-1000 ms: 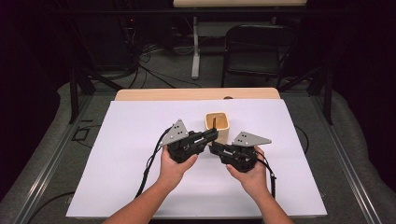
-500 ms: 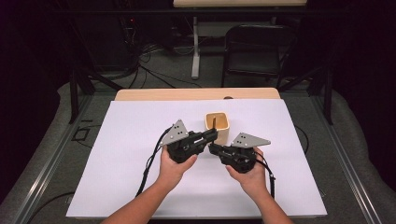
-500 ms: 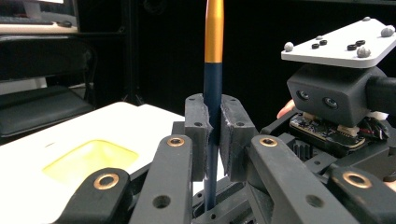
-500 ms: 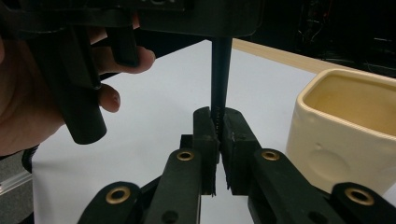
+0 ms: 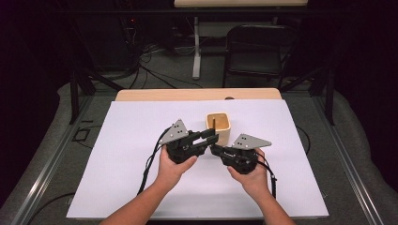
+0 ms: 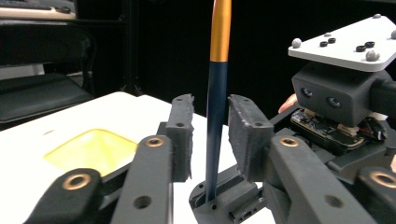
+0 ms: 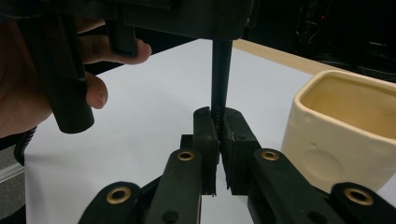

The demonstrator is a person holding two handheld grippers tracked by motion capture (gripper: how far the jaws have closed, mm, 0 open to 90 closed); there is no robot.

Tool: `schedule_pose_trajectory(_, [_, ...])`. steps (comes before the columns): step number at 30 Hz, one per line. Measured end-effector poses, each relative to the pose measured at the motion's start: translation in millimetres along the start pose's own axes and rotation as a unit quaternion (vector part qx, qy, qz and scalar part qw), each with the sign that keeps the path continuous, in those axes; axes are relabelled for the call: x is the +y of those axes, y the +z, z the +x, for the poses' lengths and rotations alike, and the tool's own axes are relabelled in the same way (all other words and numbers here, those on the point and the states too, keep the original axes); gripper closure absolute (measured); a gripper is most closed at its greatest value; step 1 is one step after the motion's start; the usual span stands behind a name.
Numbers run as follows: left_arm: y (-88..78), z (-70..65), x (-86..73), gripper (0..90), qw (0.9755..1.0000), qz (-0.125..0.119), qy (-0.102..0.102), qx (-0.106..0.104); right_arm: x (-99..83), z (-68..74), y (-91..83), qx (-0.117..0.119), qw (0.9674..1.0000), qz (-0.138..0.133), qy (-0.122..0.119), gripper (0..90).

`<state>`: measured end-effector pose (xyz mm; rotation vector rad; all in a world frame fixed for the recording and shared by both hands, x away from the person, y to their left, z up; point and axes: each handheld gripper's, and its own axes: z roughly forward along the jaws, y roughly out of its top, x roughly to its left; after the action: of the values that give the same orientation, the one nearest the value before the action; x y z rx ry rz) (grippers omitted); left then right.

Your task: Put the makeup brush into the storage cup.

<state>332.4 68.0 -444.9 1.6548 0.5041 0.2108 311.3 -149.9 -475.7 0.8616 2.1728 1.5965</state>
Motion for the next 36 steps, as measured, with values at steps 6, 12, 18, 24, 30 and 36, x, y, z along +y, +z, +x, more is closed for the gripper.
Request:
schedule_pose_trajectory(6, [-4.6, 0.1, 4.5, 66.9, 1.0000, 0.001, 0.004, -0.002, -0.2, 0.2, -0.3, -0.001, 1.0000, 0.000, -0.002, 85.4])
schedule_pose_trajectory(12, [-10.2, -1.1, 12.8, 67.7, 0.9998, 0.011, 0.013, -0.003, -0.9, 1.0, -0.8, -0.004, 1.0000, 0.003, -0.008, 85.4])
schedule_pose_trajectory(18, [-13.0, 0.1, 19.3, 67.8, 0.9999, 0.006, 0.010, -0.004, -1.1, 2.6, -0.6, 0.000, 0.9999, 0.004, -0.012, 85.4])
schedule_pose_trajectory(24, [-12.3, -0.2, 21.4, 69.8, 0.9999, 0.004, 0.009, -0.007, -2.1, 3.2, 0.4, 0.001, 0.9999, 0.008, -0.015, 85.4])
schedule_pose_trajectory(30, [-11.8, -1.3, 23.4, 74.6, 0.9999, 0.001, 0.008, -0.011, -2.2, 3.2, 0.2, 0.002, 0.9999, 0.007, -0.013, 85.4])
schedule_pose_trajectory(36, [-12.8, -1.1, 24.9, 77.6, 0.9999, 0.003, 0.005, -0.008, -3.0, 3.2, 0.3, 0.003, 0.9999, 0.009, -0.014, 85.4])
